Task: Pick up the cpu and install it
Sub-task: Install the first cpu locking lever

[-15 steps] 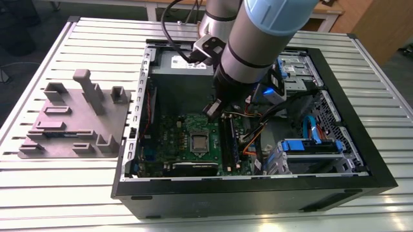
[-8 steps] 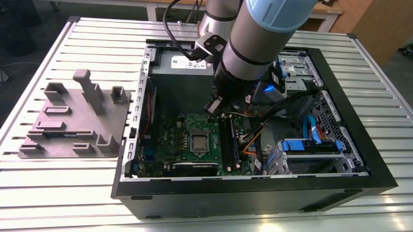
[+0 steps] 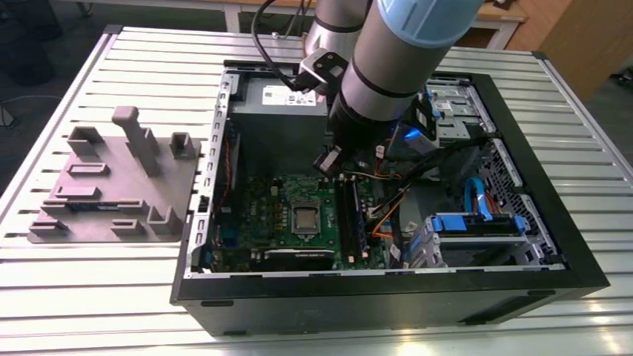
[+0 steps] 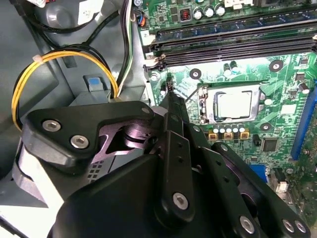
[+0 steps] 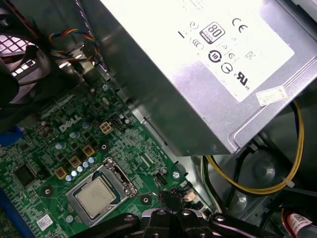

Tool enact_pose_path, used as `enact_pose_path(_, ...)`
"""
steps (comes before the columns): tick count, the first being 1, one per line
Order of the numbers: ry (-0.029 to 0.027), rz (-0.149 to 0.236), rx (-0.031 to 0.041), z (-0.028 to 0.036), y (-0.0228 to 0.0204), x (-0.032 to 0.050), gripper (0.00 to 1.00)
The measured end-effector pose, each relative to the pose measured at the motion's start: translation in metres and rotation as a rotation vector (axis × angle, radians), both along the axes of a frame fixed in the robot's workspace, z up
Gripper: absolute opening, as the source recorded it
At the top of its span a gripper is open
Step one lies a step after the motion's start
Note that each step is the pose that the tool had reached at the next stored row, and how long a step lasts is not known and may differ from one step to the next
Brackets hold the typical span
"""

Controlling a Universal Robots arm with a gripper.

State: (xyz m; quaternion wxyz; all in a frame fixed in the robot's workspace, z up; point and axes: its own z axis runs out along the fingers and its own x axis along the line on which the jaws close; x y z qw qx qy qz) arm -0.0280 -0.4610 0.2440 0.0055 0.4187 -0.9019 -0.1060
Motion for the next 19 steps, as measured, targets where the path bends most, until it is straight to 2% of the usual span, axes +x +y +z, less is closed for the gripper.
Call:
enact_pose_path(7,0.0,0.025,0.0003,-0.003,0.0048,-0.0002,0.1)
enact_pose_path(10,0.0001,0.05,0.0,-0.0034,0.0049,-0.0007,0.1)
enact_pose_path(14,0.0001,0.058,-0.0009,-0.0035,0.0026,-0.0015,0.1)
enact_pose_path(17,0.0001,0.061,-0.0065,-0.0035,0.0006,-0.0019,0.1)
enact_pose_path(19,0.0004,0.062,-0.0147,-0.0035,-0.0001,-0.0024,0.1)
